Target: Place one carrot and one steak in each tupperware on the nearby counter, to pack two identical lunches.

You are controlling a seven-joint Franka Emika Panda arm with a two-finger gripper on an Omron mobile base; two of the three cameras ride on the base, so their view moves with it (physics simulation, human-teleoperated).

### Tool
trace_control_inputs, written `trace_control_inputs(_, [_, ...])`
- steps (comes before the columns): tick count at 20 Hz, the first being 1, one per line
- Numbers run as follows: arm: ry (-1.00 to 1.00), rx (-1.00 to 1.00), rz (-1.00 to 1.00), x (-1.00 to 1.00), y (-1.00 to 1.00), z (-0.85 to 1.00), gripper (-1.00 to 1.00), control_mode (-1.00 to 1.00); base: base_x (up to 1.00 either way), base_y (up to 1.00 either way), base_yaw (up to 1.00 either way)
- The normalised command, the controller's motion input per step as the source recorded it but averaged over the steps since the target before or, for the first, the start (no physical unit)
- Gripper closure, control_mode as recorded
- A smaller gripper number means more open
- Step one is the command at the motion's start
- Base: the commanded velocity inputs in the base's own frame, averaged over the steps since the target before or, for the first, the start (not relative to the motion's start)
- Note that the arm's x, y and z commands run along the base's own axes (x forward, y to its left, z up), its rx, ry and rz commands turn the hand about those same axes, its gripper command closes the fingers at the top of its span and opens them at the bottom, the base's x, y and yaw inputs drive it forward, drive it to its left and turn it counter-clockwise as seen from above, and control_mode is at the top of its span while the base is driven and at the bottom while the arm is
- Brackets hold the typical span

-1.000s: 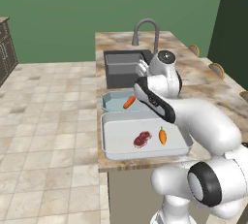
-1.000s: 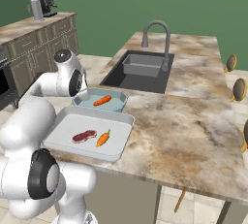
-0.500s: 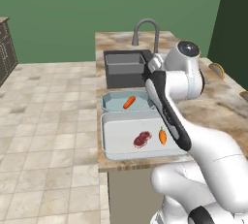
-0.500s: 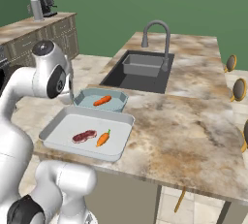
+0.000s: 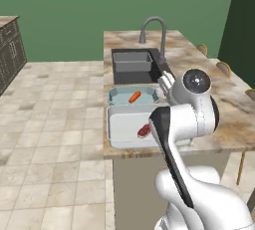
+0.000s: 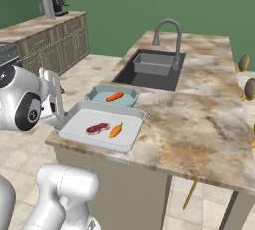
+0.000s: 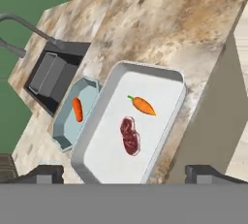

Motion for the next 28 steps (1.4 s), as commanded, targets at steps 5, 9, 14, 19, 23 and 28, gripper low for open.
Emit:
trace_control_inputs(5, [0.00, 0.00, 0.00, 0.00, 0.00, 0.00, -1.00, 1.00, -0.64, -0.01, 0.76])
trace_control_inputs(9, [0.00, 0.00, 0.00, 0.00, 0.00, 0.00, -1.00, 1.00, -0.03, 0.05, 0.91])
trace_control_inputs(14, [0.00, 0.00, 0.00, 0.00, 0.00, 0.00, -1.00, 1.00, -0.02, 0.02, 0.97])
trace_control_inputs(19, [0.00, 0.00, 0.00, 0.00, 0.00, 0.00, -1.00, 1.00, -0.05, -0.10, 0.87])
trace_control_inputs(23, [0.00, 0.00, 0.00, 0.00, 0.00, 0.00, -1.00, 1.00, -0.08, 0.00, 0.98])
trace_control_inputs(28, [0.00, 0.00, 0.00, 0.00, 0.00, 0.00, -1.00, 1.00, -0.36, -0.01, 0.89])
